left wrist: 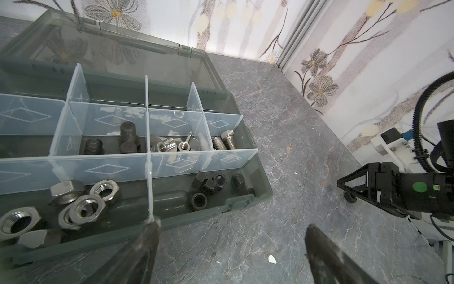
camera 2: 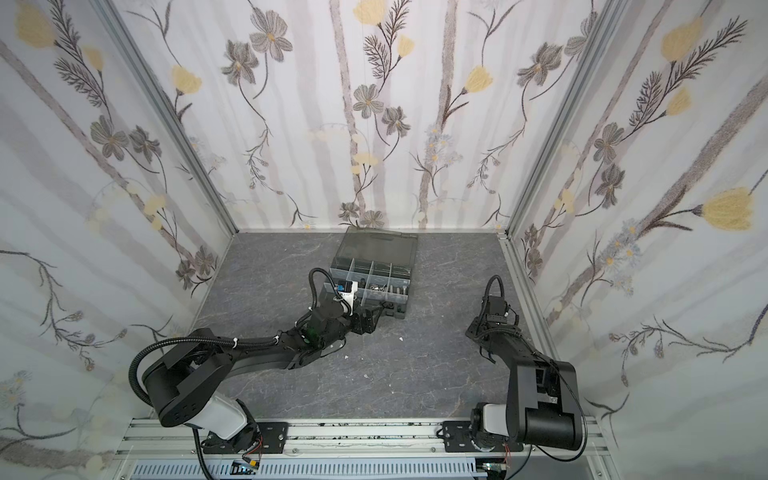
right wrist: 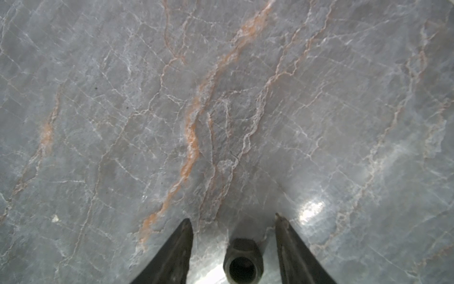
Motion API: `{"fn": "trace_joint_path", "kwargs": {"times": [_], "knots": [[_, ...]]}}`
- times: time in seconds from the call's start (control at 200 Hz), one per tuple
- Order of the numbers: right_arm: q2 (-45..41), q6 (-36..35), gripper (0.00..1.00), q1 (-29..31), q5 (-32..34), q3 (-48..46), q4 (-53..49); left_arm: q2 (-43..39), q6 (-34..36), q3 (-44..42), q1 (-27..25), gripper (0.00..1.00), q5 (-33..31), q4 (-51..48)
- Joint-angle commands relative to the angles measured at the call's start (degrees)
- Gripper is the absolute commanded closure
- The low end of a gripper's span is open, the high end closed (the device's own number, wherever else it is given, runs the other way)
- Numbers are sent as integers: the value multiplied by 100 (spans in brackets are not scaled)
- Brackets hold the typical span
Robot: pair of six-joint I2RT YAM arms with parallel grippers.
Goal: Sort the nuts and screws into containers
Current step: 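Close the right gripper on the last black hex nut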
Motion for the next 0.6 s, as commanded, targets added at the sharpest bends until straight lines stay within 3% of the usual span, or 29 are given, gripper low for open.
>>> {"fn": "trace_joint_path", "kwargs": {"times": [0.0, 0.36, 0.594], "knots": [[90, -7, 52, 33, -314, 28, -97, 35, 11, 5, 26, 7, -36, 139], [13, 14, 60, 165, -347, -95, -159, 77, -20, 3, 36, 7, -17, 154], [-86, 19, 54, 218, -311, -170, -271, 93, -30, 9, 42, 7, 8, 169]]}}
